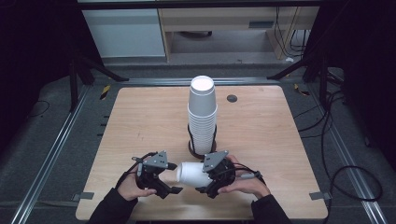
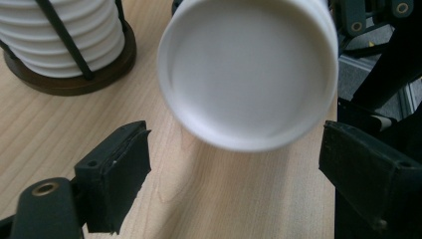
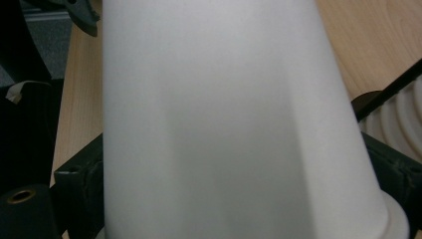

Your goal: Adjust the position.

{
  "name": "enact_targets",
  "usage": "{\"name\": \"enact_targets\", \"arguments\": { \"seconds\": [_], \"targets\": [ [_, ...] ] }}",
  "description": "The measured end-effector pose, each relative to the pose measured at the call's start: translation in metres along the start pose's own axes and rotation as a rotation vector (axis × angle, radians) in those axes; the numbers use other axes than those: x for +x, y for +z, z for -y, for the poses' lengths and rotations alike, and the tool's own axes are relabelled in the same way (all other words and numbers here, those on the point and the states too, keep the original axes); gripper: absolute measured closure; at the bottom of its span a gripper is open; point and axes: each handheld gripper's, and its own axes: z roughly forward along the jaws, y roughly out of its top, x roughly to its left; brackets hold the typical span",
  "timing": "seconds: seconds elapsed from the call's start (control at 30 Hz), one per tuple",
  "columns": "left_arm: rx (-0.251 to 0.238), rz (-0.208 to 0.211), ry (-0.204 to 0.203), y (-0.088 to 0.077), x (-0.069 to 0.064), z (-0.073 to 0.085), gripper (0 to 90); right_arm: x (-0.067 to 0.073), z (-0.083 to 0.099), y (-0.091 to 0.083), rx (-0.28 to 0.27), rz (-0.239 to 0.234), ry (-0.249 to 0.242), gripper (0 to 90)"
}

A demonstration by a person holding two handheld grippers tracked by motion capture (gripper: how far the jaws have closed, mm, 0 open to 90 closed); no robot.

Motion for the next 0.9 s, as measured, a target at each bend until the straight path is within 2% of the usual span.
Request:
{"name": "enact_targets", "arguments": {
  "seconds": [0.27, 0.5, 0.57, 0.9],
  "targets": [
    [0.046, 0.009, 0.014, 0.008, -0.005, -0.003, 12.1, 0.01, -0.007, 0.018, 0.056, -0.028, -0.053, 8.1],
    [0.053, 0.026, 0.018, 0.01, -0.007, -0.003, 15.2, 0.015, -0.012, 0.021, 0.051, -0.037, -0.06, 8.1],
    [0.05, 0.026, 0.023, 0.01, -0.008, -0.004, 18.8, 0.015, -0.012, 0.021, 0.048, -0.034, -0.062, 8.1],
    [0.04, 0.041, 0.03, 0.008, -0.008, -0.004, 21.0, 0.014, -0.012, 0.021, 0.045, -0.045, -0.058, 7.2]
  ]
}}
